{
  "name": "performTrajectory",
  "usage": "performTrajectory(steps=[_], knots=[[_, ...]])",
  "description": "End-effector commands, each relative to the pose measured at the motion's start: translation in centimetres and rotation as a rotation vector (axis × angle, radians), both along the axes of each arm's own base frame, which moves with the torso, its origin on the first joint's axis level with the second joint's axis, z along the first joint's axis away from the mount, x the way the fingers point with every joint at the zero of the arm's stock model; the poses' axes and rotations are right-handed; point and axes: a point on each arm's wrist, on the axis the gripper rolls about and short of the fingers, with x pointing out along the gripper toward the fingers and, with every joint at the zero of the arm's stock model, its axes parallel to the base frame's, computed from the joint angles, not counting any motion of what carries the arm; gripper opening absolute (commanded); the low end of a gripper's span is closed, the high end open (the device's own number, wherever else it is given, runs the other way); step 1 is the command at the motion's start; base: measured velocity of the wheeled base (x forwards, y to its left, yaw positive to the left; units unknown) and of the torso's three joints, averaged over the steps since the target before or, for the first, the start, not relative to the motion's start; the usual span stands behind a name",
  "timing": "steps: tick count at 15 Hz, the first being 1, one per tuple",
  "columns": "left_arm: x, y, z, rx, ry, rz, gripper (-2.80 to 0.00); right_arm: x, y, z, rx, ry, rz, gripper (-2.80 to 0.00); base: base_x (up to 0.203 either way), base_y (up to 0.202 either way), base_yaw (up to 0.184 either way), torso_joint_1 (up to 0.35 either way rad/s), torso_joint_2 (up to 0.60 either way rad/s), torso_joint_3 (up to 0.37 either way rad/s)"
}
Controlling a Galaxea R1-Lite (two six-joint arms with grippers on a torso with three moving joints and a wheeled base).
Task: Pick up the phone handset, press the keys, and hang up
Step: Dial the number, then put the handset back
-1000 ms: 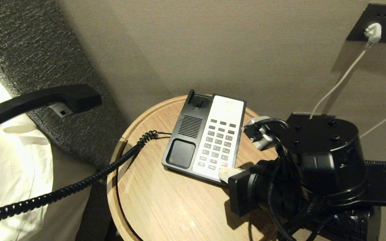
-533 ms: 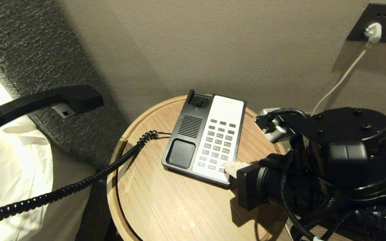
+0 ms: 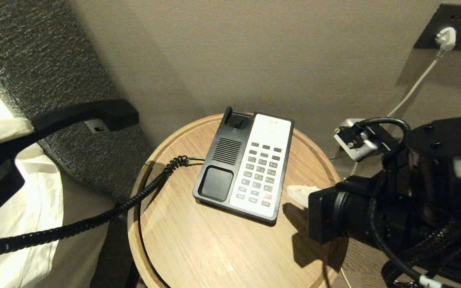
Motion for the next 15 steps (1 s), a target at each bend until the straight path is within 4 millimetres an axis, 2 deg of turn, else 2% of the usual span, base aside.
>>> performTrajectory(steps=[1,4,9,12,15], knots=[[1.9,-1.8,-0.2,0.057,0.0,-0.011,-2.8,-0.5,-1.6,0.8,0.028,-0.026,-0.032,-2.8,0.0,0.0,0.0,0.0,0.0,0.0],[4.0,-4.2,-0.5,0.136,-0.017,-0.043,-2.8,-0.5,-3.1,1.6,0.051,-0.046,-0.077,-2.8,0.0,0.0,0.0,0.0,0.0,0.0],[7.0,-7.6,-1.1,0.222,-0.053,-0.061,-2.8,-1.6,-4.7,2.5,0.073,-0.078,-0.109,-2.8,0.0,0.0,0.0,0.0,0.0,0.0],[8.1,-9.5,-0.3,0.221,-0.073,-0.084,-2.8,-2.4,-5.9,2.0,0.073,-0.077,-0.116,-2.8,0.0,0.0,0.0,0.0,0.0,0.0],[9.0,-11.6,-0.3,0.233,-0.066,-0.11,-2.8,-2.5,-6.9,2.3,0.091,-0.092,-0.152,-2.8,0.0,0.0,0.0,0.0,0.0,0.0]])
